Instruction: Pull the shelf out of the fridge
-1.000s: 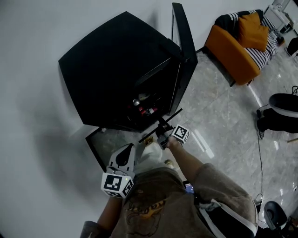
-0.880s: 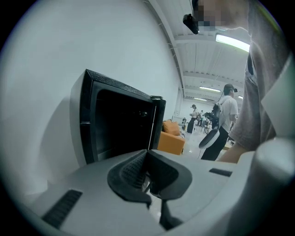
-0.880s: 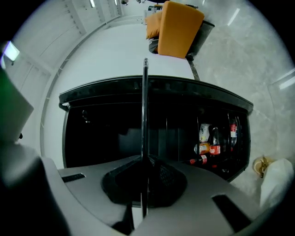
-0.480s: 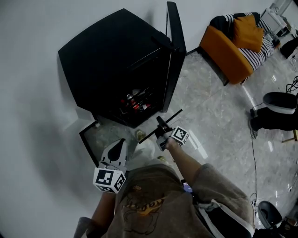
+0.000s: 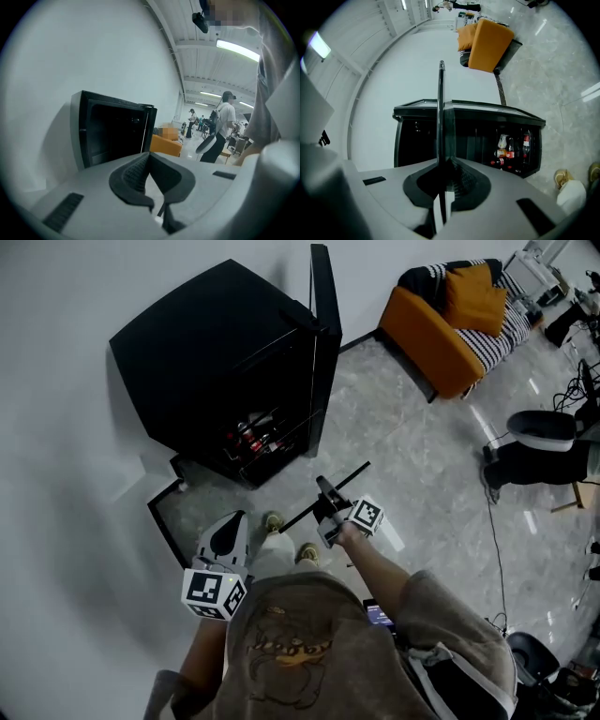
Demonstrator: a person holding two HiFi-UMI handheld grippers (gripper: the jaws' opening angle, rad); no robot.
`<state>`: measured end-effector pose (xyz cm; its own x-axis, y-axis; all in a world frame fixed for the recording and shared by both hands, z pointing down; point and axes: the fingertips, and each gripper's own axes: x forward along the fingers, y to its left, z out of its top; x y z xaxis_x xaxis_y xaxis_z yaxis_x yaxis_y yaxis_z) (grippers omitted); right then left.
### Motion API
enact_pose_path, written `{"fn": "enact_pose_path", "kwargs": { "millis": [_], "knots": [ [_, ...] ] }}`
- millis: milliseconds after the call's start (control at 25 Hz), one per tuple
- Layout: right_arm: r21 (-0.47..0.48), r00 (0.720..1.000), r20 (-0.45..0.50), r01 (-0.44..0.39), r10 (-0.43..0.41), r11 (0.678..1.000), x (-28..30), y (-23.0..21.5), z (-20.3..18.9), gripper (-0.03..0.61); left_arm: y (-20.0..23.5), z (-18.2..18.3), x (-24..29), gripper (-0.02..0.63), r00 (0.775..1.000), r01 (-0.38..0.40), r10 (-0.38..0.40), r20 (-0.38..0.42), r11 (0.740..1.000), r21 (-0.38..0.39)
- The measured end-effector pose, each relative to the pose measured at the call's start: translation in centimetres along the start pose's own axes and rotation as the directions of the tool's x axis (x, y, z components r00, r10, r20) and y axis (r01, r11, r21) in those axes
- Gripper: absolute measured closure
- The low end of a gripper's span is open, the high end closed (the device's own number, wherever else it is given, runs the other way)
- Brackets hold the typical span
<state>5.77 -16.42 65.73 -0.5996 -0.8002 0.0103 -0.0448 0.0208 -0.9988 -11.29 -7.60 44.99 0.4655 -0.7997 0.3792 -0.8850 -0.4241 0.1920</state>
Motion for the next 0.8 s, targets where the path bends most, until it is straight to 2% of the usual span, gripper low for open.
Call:
{"fn": "enact_pose_path", "kwargs": {
  "millis": [400, 800],
  "knots": [
    [0.013, 0.996, 0.080, -0.029, 0.028, 0.999, -4.5, 7.4, 0.8, 0.551, -0.7, 1.8, 0.4, 0.609, 0.996, 0.083, -0.084, 0.038, 0.996, 0.042],
    [0.041, 0.987, 0.148, -0.071, 0.064, 0.997, -8.1, 14.2, 0.5, 0.549, -0.3, 3.0, -0.4, 0.607, 0.992, 0.103, -0.108, 0.073, 0.993, 0.065]
  ]
}}
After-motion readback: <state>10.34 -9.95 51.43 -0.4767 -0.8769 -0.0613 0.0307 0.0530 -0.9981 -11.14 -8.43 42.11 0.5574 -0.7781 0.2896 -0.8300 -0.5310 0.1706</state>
